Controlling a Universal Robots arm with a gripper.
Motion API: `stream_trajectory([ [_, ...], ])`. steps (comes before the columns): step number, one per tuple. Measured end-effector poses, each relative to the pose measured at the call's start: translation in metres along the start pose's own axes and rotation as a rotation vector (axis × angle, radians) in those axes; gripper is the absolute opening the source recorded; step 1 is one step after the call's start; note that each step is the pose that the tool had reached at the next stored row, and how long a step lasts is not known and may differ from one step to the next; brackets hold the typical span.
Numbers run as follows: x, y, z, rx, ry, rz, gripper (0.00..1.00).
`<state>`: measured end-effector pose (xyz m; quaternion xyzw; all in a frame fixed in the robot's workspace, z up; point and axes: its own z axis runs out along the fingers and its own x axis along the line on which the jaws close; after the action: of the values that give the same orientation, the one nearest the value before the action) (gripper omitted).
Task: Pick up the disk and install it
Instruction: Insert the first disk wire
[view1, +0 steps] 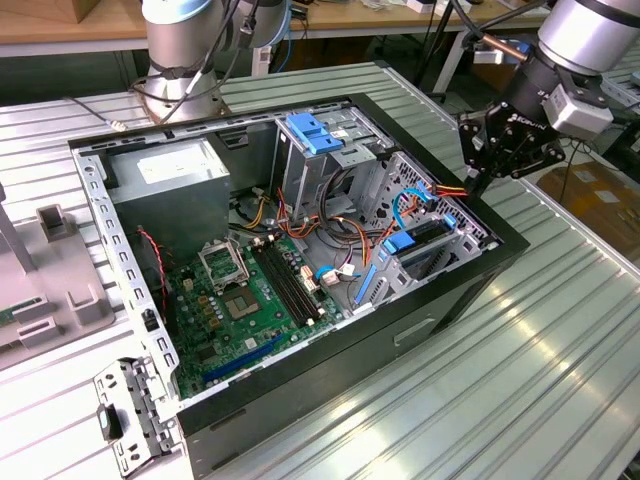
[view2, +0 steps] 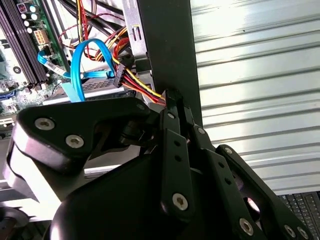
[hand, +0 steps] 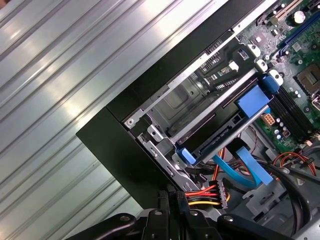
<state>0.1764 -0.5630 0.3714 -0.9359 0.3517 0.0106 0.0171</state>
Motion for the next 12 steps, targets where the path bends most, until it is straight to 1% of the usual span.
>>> stream_trajectory([
  [12,-0.0002,0.0,-0.0031,-0.0001,0.0,0.0,0.18],
])
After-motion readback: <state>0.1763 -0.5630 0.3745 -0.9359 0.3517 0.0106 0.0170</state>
